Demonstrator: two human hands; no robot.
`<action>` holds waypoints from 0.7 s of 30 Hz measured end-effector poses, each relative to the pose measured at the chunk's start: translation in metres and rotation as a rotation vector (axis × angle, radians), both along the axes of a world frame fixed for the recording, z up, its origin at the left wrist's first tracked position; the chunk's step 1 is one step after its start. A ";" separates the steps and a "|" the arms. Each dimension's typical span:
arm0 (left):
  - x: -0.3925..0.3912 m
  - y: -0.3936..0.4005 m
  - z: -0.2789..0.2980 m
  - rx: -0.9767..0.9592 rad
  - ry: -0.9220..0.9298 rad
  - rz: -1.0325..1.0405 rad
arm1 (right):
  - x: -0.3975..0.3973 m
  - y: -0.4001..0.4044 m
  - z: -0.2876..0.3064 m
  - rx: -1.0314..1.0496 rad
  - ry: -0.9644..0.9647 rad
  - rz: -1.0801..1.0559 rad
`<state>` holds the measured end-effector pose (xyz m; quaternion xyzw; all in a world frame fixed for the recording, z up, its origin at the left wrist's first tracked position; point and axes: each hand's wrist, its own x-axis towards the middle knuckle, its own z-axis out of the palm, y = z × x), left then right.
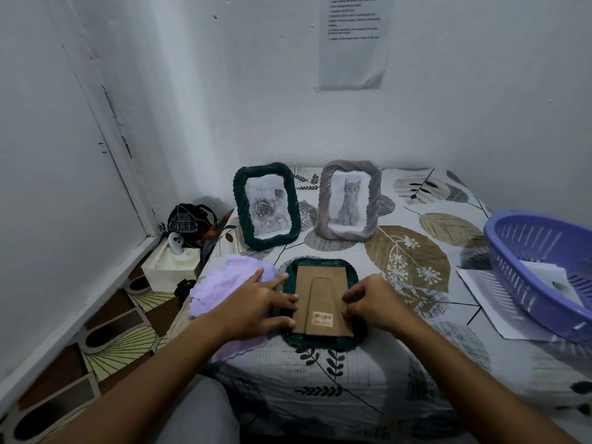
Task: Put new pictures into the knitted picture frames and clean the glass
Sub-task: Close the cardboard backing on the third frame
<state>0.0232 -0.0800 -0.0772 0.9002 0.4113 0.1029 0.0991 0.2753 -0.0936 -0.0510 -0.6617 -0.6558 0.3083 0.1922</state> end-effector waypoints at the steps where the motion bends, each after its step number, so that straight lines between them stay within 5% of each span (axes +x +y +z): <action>1: 0.000 0.000 0.001 -0.003 0.002 0.002 | 0.000 0.000 0.000 0.010 -0.015 0.004; 21: 0.006 -0.006 0.005 0.032 0.013 0.068 | -0.004 -0.004 0.005 0.065 -0.033 0.022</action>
